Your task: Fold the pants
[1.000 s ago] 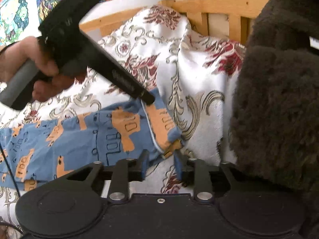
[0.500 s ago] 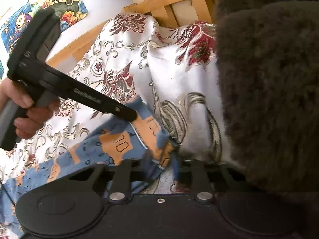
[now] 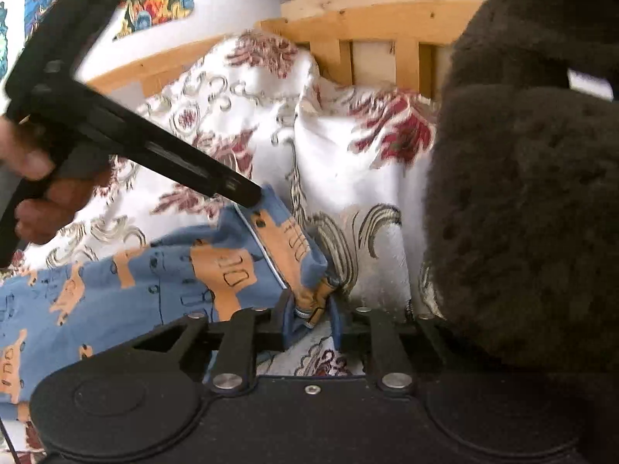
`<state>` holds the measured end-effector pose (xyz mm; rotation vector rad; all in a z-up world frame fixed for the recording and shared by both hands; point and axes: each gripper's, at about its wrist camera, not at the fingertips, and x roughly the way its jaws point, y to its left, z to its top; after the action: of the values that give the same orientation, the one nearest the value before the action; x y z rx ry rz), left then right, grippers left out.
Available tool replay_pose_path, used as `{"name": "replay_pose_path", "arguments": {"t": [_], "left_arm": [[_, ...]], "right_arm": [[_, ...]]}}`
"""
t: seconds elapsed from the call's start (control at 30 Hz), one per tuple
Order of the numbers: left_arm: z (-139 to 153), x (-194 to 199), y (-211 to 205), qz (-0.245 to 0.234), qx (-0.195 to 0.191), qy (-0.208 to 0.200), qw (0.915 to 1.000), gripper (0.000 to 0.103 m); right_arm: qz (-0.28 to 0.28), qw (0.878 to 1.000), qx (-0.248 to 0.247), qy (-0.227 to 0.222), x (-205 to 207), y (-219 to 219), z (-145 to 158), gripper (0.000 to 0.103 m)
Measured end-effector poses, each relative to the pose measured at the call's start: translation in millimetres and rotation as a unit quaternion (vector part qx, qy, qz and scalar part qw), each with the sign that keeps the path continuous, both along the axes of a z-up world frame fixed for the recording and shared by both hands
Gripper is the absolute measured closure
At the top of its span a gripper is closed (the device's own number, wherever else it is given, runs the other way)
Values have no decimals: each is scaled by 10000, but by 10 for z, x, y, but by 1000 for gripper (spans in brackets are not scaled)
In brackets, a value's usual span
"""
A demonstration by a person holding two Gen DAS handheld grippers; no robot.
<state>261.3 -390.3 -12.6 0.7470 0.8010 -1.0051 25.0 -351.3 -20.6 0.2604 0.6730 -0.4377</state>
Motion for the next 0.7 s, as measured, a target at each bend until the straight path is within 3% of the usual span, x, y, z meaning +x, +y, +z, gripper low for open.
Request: {"name": "replay_pose_path", "arguments": {"t": [0.07, 0.1, 0.13, 0.17, 0.2, 0.3, 0.4, 0.5, 0.53, 0.6, 0.7], "left_arm": [[83, 75, 154, 332, -434, 188, 9983, 56], [134, 95, 285, 502, -685, 256, 9961, 49], [200, 128, 441, 678, -917, 256, 9931, 42], [269, 94, 595, 881, -1150, 190, 9893, 29], [329, 23, 788, 1130, -1391, 88, 9838, 20], [385, -186, 1384, 1666, -1818, 120, 9690, 15], [264, -430, 1984, 2169, -1698, 244, 9610, 15], [86, -685, 2556, 2642, -1329, 552, 9537, 16], [8, -790, 2744, 2802, -1192, 652, 9503, 16], [-108, -993, 3111, 3068, -1041, 827, 9424, 16], [-175, -1328, 3672, 3273, -934, 968, 9353, 16]], "right_arm": [[79, 9991, -393, -124, -17, 104, 56, 69], [177, 9974, -665, -232, -34, 185, 88, 65], [322, 9949, -889, -343, -48, 266, 116, 56], [449, 9920, -1101, -429, -43, 330, 128, 44], [587, 9885, -1278, -549, -46, 400, 144, 40], [1310, 9785, -1289, -938, -9, 541, 168, 37], [1699, 9819, -561, -619, 144, 510, 37, 39], [1169, 9923, -227, 341, 306, 343, -174, 40], [959, 9944, -12, 436, 302, 242, -220, 45], [779, 9964, 165, 301, 248, 153, -177, 50], [953, 9952, -182, 160, 154, 337, -42, 37]]}}
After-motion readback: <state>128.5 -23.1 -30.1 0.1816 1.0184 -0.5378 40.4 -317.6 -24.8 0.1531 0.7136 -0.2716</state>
